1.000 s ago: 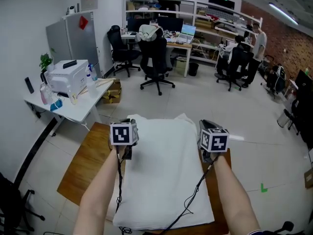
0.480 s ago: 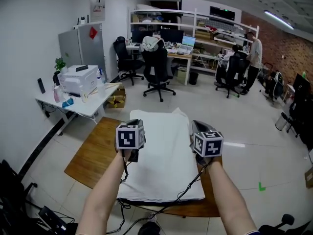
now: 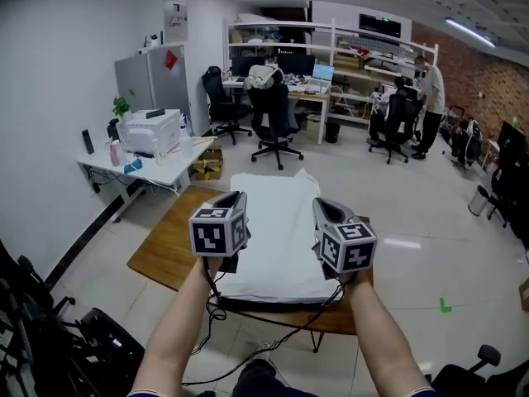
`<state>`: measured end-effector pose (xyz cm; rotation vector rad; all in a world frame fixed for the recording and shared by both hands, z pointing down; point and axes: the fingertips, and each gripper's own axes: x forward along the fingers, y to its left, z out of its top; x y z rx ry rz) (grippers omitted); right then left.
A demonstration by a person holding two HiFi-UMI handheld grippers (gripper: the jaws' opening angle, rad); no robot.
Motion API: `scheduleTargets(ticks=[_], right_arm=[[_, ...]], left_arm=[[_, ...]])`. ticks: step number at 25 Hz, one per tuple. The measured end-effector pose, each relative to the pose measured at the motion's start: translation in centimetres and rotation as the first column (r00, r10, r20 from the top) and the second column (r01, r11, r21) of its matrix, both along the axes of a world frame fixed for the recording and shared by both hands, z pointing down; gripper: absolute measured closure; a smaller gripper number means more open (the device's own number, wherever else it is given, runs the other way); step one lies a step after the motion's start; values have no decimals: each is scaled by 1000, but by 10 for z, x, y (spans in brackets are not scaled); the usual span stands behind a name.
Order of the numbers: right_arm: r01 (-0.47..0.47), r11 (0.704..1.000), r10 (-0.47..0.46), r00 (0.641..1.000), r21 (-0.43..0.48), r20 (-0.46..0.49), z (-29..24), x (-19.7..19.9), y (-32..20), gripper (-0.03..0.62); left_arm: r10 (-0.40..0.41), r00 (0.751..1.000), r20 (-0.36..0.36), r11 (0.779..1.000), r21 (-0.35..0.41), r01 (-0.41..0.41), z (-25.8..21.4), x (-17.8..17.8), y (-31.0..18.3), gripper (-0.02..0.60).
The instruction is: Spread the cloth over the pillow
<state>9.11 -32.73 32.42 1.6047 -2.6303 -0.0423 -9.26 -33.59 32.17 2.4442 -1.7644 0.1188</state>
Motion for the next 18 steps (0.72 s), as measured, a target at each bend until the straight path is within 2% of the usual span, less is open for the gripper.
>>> scheduleTargets(ticks=[4, 8, 10, 12, 18], right_arm=[[45, 999, -45, 999, 10, 20, 0, -14, 37, 589], [102, 995, -102, 994, 5, 41, 14, -23, 78, 585], [127, 992, -127, 990, 6, 57, 23, -25, 94, 583], [148, 989, -148, 985, 8, 89, 30, -27, 106, 582], [157, 987, -153, 981, -28, 117, 53, -19, 123, 582]], left_arm=[[20, 1000, -5, 1000, 23, -20, -2, 8, 38, 537], [70, 997, -23, 997, 33, -69, 15, 30, 73, 537], [100, 995, -19, 994, 41, -99, 27, 43, 88, 569], [117, 993, -15, 992, 50, -116, 36, 52, 101, 574], [143, 989, -38, 990, 23, -142, 63, 67, 121, 575]])
